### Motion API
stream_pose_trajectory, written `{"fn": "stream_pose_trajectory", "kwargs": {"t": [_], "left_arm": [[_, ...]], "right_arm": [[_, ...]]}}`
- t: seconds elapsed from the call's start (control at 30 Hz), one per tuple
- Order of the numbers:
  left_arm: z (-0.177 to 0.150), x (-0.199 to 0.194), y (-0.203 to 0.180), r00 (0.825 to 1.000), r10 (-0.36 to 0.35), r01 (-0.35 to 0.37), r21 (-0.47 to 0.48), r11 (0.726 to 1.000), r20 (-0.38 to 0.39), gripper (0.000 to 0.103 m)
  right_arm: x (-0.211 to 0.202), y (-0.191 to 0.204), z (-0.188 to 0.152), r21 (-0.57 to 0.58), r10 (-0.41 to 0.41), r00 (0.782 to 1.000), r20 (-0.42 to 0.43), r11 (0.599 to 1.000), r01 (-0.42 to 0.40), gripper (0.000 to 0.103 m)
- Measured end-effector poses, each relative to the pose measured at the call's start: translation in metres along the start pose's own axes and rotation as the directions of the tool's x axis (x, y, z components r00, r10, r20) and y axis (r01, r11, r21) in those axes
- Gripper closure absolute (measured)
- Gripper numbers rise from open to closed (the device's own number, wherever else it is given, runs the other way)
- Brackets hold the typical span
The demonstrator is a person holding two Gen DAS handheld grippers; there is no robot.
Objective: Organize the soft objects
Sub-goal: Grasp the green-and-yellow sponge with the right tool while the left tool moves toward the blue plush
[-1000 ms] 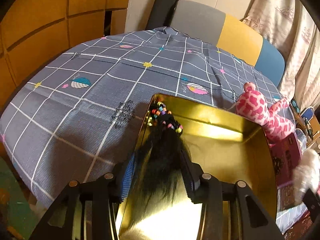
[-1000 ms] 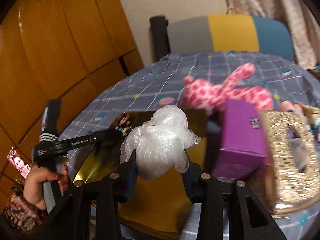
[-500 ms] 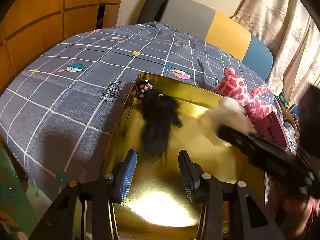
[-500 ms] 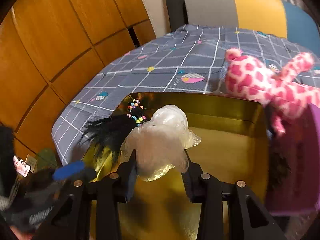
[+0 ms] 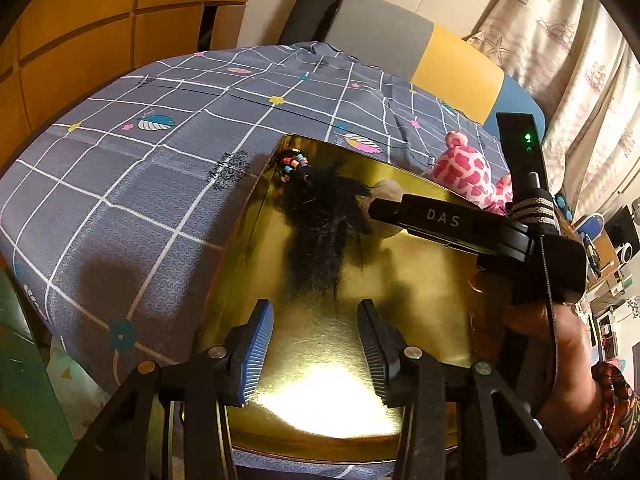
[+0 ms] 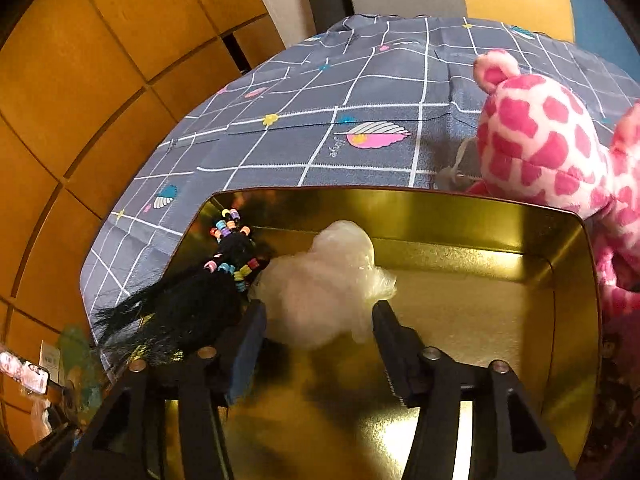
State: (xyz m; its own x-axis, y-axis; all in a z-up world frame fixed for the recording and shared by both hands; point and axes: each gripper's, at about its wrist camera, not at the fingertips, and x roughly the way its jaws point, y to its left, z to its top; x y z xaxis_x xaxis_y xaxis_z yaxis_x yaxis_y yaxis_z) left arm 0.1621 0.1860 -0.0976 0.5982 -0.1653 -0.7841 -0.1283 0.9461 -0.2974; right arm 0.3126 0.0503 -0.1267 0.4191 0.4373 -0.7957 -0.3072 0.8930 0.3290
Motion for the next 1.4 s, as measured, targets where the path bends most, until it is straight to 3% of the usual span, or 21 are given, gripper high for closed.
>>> {"fn": "stream_pose_trajectory", "kwargs": {"t": [0.07, 0.2, 0.4, 0.7, 0.9, 1.13, 1.3, 1.4], "left_arm": [[-0.001, 0.000, -0.003, 1.000, -0.012, 0.012, 0.002, 1.000, -0.001, 0.059], [-0.006, 0.001, -0.010, 0.999, -0.033, 0.034, 0.007, 0.999, -0.012, 0.060], [-0.013, 0.001, -0.028, 0.998, -0.058, 0.059, 0.030, 0.998, -0.027, 0.060], [-0.031, 0.002, -0.077, 0.991, -0.126, 0.131, 0.123, 0.984, -0.048, 0.060], [-0.043, -0.002, -0.118, 0.976, -0.208, 0.217, 0.202, 0.955, -0.065, 0.060], [-0.059, -0.012, -0.172, 0.955, -0.281, 0.297, 0.320, 0.900, -0.095, 0.060], [-0.073, -0.017, -0.208, 0.942, -0.310, 0.334, 0.393, 0.857, -0.124, 0.060], [-0.084, -0.018, -0.229, 0.933, -0.326, 0.359, 0.438, 0.824, -0.153, 0.059]], "right_arm": [[-0.008, -0.001, -0.002, 0.009, 0.008, 1.000, 0.011, 1.000, -0.009, 0.041], [-0.039, 0.001, -0.015, 0.018, 0.034, 0.998, 0.056, 0.999, -0.035, 0.041], [-0.108, 0.007, -0.038, -0.038, 0.036, 0.984, 0.177, 0.999, -0.030, 0.039], [-0.212, -0.031, -0.066, -0.018, -0.066, 0.923, 0.379, 0.997, 0.078, 0.035], [-0.266, -0.080, -0.086, 0.083, -0.188, 0.869, 0.458, 0.982, 0.169, 0.035], [-0.310, -0.160, -0.120, 0.256, -0.348, 0.815, 0.463, 0.933, 0.253, 0.032], [-0.320, -0.226, -0.151, 0.376, -0.449, 0.805, 0.387, 0.874, 0.307, 0.032], [-0.316, -0.265, -0.168, 0.424, -0.485, 0.812, 0.326, 0.842, 0.333, 0.032]]}}
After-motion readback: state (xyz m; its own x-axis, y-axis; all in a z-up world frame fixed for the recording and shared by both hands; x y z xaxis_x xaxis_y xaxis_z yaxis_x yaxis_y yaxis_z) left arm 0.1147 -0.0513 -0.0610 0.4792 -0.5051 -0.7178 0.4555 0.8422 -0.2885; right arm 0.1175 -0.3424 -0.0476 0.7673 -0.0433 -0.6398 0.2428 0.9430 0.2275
